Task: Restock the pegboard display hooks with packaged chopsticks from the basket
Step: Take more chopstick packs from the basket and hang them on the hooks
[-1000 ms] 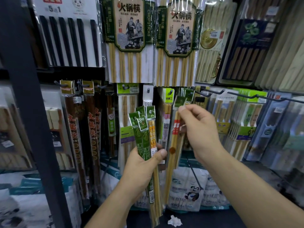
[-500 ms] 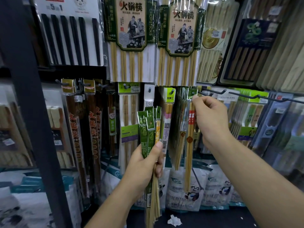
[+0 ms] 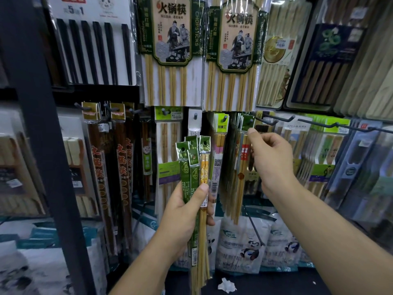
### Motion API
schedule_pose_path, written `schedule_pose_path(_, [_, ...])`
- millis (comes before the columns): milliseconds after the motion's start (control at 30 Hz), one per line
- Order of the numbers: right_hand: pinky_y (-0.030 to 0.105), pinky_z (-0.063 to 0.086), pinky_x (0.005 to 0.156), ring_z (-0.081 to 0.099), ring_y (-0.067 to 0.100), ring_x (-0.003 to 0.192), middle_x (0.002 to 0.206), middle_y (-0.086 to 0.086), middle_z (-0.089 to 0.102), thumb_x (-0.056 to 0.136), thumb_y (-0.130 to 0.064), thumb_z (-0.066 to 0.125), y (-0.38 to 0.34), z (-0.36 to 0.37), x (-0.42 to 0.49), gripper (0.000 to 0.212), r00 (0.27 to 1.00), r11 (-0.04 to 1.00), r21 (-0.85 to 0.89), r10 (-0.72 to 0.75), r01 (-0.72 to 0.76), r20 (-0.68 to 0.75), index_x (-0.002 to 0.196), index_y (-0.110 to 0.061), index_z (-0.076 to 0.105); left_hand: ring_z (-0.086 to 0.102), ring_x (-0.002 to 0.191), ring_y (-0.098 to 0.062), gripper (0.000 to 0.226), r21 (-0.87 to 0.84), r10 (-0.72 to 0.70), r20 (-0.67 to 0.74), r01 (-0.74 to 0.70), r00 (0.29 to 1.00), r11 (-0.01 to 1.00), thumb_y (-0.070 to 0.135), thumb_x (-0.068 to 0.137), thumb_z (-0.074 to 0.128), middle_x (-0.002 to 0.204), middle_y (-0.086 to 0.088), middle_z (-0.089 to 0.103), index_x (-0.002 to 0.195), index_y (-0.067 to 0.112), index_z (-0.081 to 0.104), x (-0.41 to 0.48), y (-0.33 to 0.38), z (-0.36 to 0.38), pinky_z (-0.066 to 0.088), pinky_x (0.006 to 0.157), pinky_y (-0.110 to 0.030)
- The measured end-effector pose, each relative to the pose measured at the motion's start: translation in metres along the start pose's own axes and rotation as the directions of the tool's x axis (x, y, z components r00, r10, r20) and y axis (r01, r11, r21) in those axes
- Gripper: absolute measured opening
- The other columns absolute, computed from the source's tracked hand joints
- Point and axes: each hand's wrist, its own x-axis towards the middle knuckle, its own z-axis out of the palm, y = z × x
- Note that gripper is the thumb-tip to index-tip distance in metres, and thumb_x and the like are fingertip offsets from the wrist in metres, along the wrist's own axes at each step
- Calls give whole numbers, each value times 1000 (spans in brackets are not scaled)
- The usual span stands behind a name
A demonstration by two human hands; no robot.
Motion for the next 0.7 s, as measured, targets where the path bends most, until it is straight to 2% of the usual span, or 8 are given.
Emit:
schedule_pose_path(100, [25, 45, 71, 53, 3, 57, 58, -8, 53, 96, -37, 67, 0, 0, -13, 37, 999, 999, -37, -24, 25, 40, 73, -9, 59, 64, 61, -19, 9, 14, 10, -12, -10, 1000, 1000, 44, 87, 74, 69, -3, 65, 93, 39, 71, 0, -1, -1, 57, 58, -33])
schedule_pose_path(133, [25, 47, 72, 54, 4, 58, 61, -5, 55, 96, -37, 67, -1, 0, -20, 36, 994, 998, -58, -28, 35, 108, 75, -7, 62, 65, 62, -19, 10, 20, 10, -11, -9, 1000, 1000, 43, 88, 75, 70, -3, 65, 96, 38, 71, 0, -1, -1, 57, 59, -33])
schedule_pose_path(233, [20, 51, 65, 62, 1, 67, 78, -4, 71, 94, -35, 68, -5, 5, -41, 15, 928, 995, -80, -31, 66, 372, 86, -23, 73, 66, 65, -20, 10, 41, 12, 8, -12, 1000, 999, 36, 91, 75, 76, -1, 68, 100, 36, 70, 0, -2, 2, 58, 60, -35])
schedule_pose_path(300, [19, 51, 63, 63, 8, 72, 83, 6, 70, 94, -30, 69, -5, 9, -49, 10, 899, 993, -76, -53, 95, 434, 91, -22, 73, 67, 65, -20, 11, 35, 13, 16, -13, 1000, 999, 35, 89, 75, 79, 2, 69, 99, 36, 70, -1, -1, 4, 59, 60, -35])
schedule_pose_path(367, [22, 50, 63, 62, 12, 72, 79, 9, 69, 96, -26, 69, -4, 11, -51, 9, 910, 994, -63, -54, 88, 411, 91, -20, 72, 68, 65, -21, 11, 26, 14, 25, -14, 1000, 1000, 35, 88, 75, 80, 3, 70, 98, 35, 70, -1, -1, 5, 59, 61, -35])
schedule_pose_path(500, [22, 48, 61, 58, 9, 66, 70, 2, 64, 98, -24, 66, -2, 12, -50, 15, 920, 998, -46, -28, 50, 392, 87, -15, 70, 71, 69, -22, 18, 64, 21, 43, -24, 999, 998, 40, 83, 77, 84, 4, 73, 100, 38, 70, -3, 0, 3, 60, 63, -37])
schedule_pose_path(600, [22, 48, 60, 58, 10, 66, 70, -1, 63, 99, -23, 64, -4, 10, -47, 19, 933, 998, -21, -46, 57, 358, 81, -17, 69, 77, 83, -26, 20, 82, 25, 35, -28, 999, 996, 43, 84, 76, 97, -1, 78, 103, 40, 70, -3, 0, 2, 63, 66, -37])
schedule_pose_path(700, [15, 47, 54, 59, 2, 61, 67, -9, 64, 100, -20, 62, -14, 4, -37, 23, 957, 996, 74, -66, 47, 282, 78, -21, 68, 76, 91, -13, 31, 156, 48, -23, -43, 999, 987, 51, 83, 71, 99, 5, 79, 107, 32, 69, -3, -1, -2, 60, 69, -22])
